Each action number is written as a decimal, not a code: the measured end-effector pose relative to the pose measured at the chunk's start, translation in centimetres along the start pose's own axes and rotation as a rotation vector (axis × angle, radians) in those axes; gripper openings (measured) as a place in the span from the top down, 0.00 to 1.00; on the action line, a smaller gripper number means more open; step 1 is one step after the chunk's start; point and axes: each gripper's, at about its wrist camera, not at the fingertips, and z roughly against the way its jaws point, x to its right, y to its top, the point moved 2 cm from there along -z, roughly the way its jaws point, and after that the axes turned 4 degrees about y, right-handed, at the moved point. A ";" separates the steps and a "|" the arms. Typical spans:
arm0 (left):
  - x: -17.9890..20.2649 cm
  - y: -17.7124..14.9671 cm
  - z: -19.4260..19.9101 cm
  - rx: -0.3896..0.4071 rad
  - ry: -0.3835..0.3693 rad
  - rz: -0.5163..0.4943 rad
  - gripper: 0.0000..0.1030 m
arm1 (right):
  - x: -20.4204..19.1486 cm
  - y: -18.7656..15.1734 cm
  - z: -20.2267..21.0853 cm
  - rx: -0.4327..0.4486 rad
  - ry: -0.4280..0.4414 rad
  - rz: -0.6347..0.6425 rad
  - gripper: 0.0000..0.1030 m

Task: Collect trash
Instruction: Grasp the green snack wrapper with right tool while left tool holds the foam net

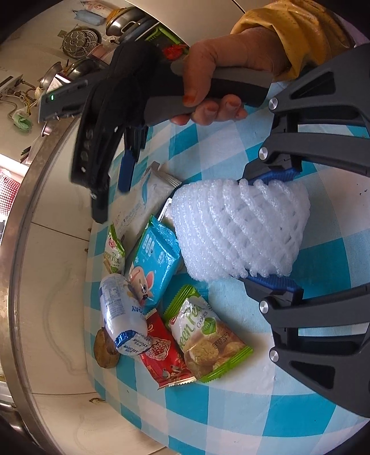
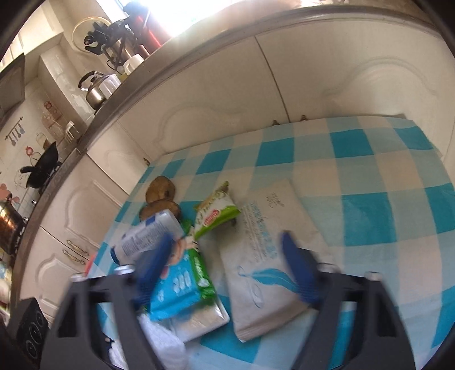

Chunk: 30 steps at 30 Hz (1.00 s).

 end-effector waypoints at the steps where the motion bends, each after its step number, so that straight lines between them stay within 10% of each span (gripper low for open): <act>1: -0.1 0.1 0.1 0.005 -0.003 0.004 0.49 | 0.1 0.3 -0.5 -0.007 0.016 -0.020 0.47; 30: -3.9 0.5 2.8 0.077 -0.051 0.067 0.50 | 0.4 1.8 -4.9 0.015 0.019 -0.152 0.86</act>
